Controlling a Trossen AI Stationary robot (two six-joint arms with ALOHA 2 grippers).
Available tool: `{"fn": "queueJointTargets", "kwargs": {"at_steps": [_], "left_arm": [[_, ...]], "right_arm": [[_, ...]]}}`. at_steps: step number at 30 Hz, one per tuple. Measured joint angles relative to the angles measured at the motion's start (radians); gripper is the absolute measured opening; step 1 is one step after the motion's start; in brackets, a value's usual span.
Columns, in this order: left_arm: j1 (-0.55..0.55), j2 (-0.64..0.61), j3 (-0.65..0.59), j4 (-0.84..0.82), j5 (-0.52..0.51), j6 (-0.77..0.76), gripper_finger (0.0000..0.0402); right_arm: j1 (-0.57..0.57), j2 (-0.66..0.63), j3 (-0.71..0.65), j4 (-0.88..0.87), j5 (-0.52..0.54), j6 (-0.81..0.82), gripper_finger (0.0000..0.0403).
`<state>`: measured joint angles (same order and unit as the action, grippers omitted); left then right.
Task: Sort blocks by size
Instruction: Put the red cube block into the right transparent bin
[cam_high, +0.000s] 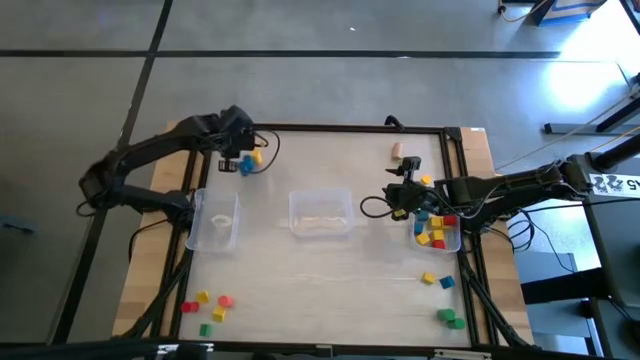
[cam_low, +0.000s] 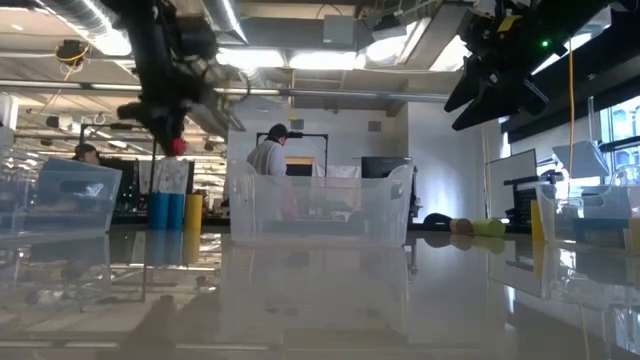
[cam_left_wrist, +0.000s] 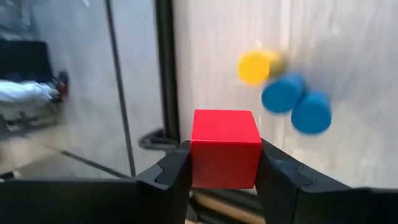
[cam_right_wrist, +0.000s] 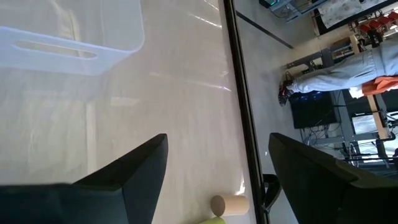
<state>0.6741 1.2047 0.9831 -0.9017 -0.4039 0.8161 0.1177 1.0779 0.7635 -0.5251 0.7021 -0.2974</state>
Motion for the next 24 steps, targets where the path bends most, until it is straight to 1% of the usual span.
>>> {"fn": "queueJointTargets", "kwargs": {"at_steps": [4,7,9,11,14,17,19,24], "left_arm": [[-0.081,-0.026,0.033,0.027,0.003,-0.078,0.0138],[-0.144,-0.028,0.055,0.069,0.058,-0.147,0.0139],[-0.186,-0.028,0.059,0.131,0.106,-0.207,0.0139],[-0.231,-0.028,0.059,0.213,0.136,-0.278,0.0139],[-0.299,-0.020,0.059,0.347,0.167,-0.377,0.0139],[-0.369,0.004,0.059,0.456,0.177,-0.444,0.0140],[-0.412,0.031,0.059,0.511,0.179,-0.483,0.0140],[-0.513,0.136,0.059,0.637,0.178,-0.586,0.0140]], "right_arm": [[0.000,0.000,0.000,0.001,0.000,0.000,0.0285],[0.000,0.000,0.000,0.004,0.000,0.001,0.0285],[0.000,0.000,0.000,0.004,-0.012,0.014,0.0285],[0.000,0.000,0.007,-0.002,-0.058,0.030,0.0285],[0.000,0.000,0.037,-0.003,-0.160,0.032,0.0285],[0.000,0.000,0.074,-0.014,-0.259,0.032,0.0285],[0.001,-0.002,0.101,-0.018,-0.300,0.031,0.0285],[0.001,-0.004,0.184,-0.027,-0.357,0.024,0.0285]]}}
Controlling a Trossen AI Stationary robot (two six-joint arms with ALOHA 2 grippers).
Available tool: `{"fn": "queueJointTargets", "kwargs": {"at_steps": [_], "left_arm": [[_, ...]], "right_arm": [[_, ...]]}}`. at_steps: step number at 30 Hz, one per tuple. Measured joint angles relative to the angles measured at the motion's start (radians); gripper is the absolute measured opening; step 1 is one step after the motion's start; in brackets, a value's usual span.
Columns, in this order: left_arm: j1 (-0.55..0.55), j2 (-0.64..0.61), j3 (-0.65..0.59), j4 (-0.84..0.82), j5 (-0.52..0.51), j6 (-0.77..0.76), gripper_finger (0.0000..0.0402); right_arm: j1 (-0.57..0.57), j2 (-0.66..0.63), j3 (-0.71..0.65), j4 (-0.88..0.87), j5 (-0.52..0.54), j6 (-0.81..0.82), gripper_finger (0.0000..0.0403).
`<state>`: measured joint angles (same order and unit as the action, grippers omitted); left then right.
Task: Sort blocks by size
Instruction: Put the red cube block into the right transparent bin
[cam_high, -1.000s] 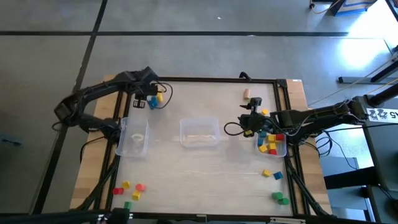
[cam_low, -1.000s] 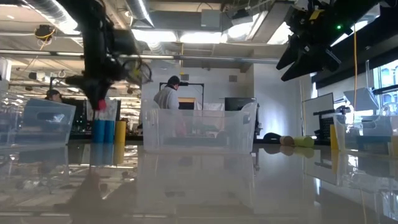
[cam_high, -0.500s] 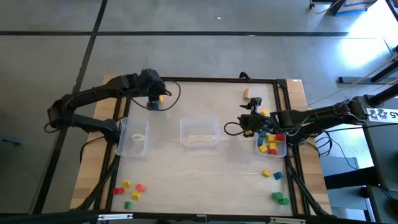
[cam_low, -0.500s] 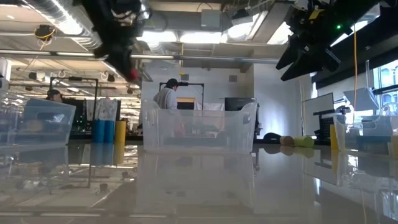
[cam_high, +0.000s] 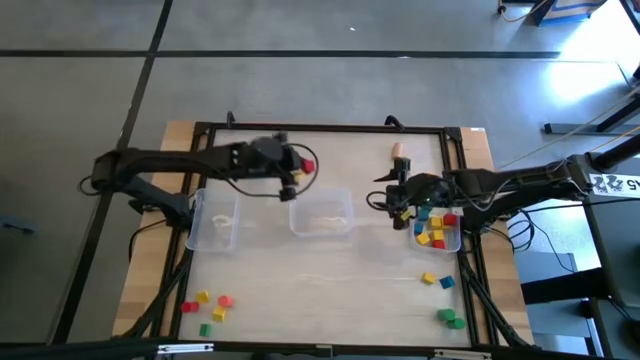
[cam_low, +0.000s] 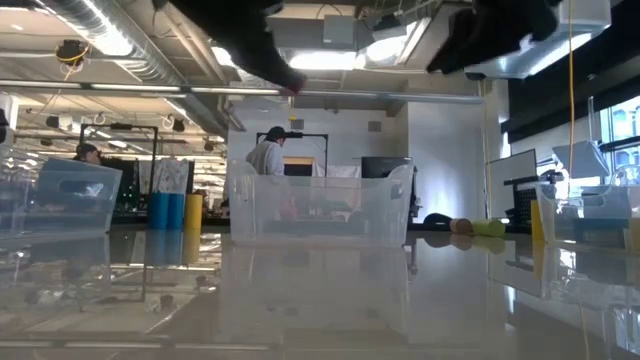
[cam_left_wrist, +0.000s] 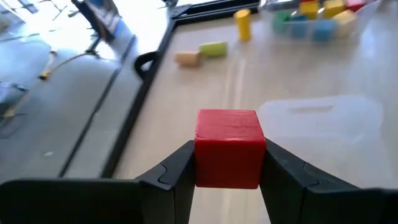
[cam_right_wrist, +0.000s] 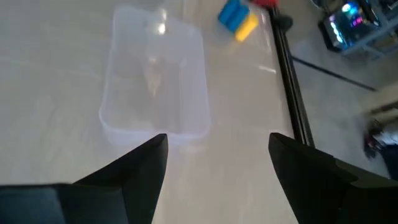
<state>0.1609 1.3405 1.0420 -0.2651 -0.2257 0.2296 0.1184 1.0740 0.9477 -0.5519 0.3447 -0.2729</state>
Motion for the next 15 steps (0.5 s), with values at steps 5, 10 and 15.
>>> {"fn": "queueJointTargets", "kwargs": {"at_steps": [5,10,15], "left_arm": [[-0.079,0.148,0.000,0.180,0.000,-0.056,0.0140],[-0.139,0.311,0.000,0.506,-0.001,-0.069,0.0140],[-0.174,0.492,0.111,0.673,-0.001,-0.082,0.0140]], "right_arm": [[0.000,0.000,0.088,-0.055,-0.017,-0.033,0.0285],[0.000,-0.006,0.176,-0.109,-0.018,-0.069,0.0285],[0.000,-0.020,0.272,-0.207,-0.025,-0.091,0.0285]]}}
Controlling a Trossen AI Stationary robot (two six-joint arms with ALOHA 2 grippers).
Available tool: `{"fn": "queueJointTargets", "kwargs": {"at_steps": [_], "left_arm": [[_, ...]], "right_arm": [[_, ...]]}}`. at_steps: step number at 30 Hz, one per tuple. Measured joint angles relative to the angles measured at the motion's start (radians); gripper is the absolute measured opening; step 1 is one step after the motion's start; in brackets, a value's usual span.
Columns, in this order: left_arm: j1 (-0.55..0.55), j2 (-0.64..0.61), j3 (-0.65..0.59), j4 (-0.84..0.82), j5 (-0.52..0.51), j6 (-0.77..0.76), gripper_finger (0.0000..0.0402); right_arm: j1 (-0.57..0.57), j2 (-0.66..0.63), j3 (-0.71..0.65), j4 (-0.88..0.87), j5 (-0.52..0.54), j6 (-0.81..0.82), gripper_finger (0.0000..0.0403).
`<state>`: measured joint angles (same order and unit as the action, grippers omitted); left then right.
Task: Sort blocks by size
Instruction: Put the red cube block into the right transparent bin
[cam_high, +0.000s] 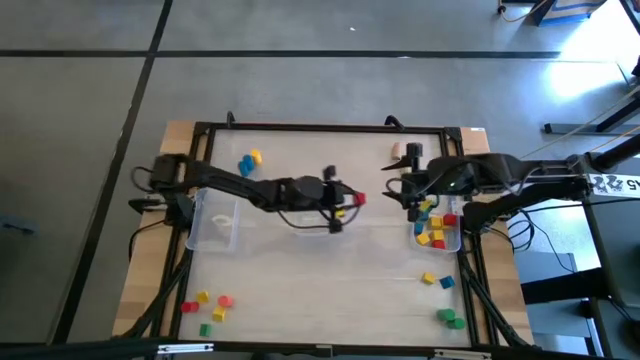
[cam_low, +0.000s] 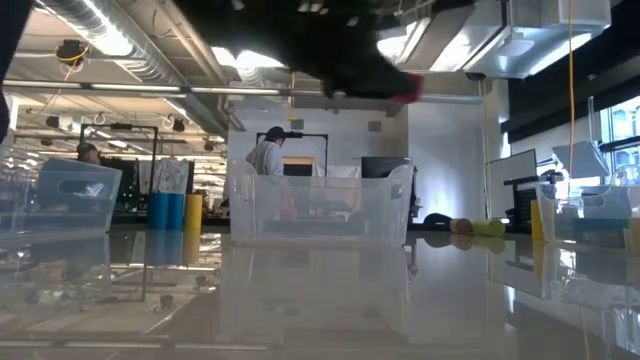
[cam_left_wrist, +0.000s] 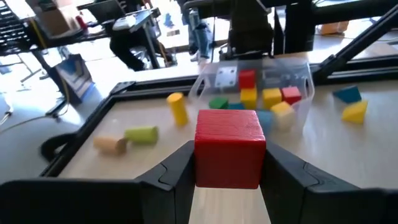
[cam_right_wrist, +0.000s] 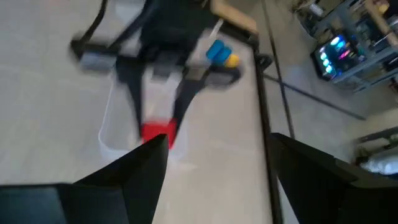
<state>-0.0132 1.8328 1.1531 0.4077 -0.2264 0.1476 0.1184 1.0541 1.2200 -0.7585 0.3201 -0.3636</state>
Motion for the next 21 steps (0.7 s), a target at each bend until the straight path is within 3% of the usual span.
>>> {"fn": "queueJointTargets", "kwargs": {"at_steps": [9,21], "left_arm": [[-0.028,0.309,0.377,-0.008,0.004,0.012,0.0141],[-0.023,0.658,0.856,-0.007,0.116,-0.021,0.0141]], "right_arm": [[0.000,-0.067,0.075,-0.018,0.000,-0.038,0.0285],[-0.001,-0.096,0.074,-0.036,0.009,-0.070,0.0285]]}}
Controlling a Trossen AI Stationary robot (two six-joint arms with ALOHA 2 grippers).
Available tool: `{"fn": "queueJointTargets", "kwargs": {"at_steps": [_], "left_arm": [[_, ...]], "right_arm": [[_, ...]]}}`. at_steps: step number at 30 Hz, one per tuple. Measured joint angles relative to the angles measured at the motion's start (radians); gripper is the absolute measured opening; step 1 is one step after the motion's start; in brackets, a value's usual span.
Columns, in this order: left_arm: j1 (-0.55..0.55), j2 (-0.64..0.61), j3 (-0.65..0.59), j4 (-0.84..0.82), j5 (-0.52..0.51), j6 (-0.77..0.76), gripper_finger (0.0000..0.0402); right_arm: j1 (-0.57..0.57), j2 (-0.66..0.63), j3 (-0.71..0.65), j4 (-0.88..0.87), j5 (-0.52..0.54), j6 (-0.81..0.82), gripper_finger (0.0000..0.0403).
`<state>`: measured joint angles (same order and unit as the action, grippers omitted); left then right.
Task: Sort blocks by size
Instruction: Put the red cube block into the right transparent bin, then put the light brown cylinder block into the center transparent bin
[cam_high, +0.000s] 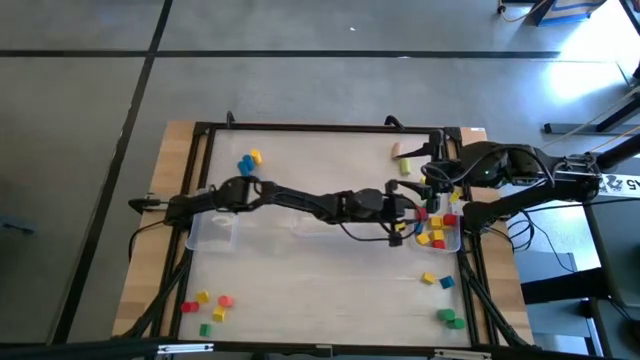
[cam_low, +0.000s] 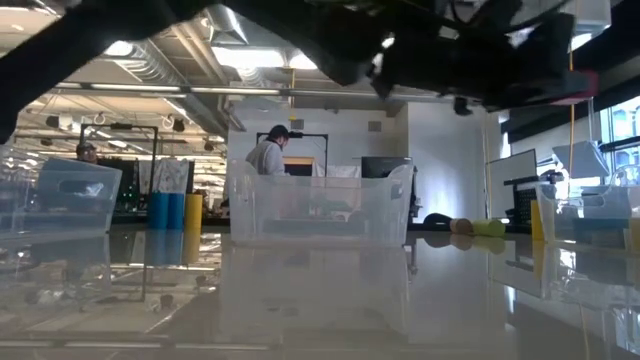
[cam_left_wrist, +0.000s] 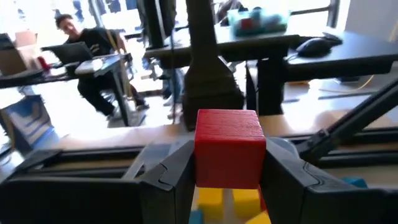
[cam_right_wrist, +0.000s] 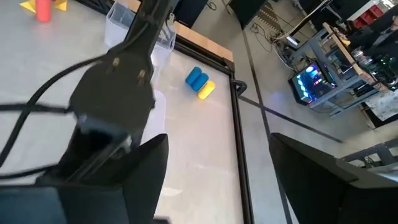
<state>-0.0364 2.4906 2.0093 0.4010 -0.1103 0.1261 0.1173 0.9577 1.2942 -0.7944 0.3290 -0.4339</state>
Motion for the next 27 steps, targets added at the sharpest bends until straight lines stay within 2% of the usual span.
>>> {"fn": "queueJointTargets", "kwargs": {"at_steps": [4,7,17,20,27], "left_arm": [[0.002,0.094,0.125,-0.039,0.010,-0.004,0.0141],[0.012,0.150,0.196,-0.057,0.059,-0.036,0.0141],[0.019,0.223,0.220,-0.055,0.089,-0.062,0.0142],[0.017,0.223,0.220,-0.051,0.104,-0.065,0.0158],[0.019,0.218,0.220,-0.097,0.104,-0.041,0.0222]], "right_arm": [[0.000,0.000,0.000,-0.002,0.000,-0.013,0.0285],[0.000,0.000,0.000,-0.002,0.000,-0.013,0.0285],[0.000,0.002,0.000,-0.002,0.003,-0.020,0.0285],[0.000,0.002,0.000,-0.002,0.017,-0.020,0.0285],[0.000,0.002,0.000,-0.012,0.018,-0.020,0.0285]]}}
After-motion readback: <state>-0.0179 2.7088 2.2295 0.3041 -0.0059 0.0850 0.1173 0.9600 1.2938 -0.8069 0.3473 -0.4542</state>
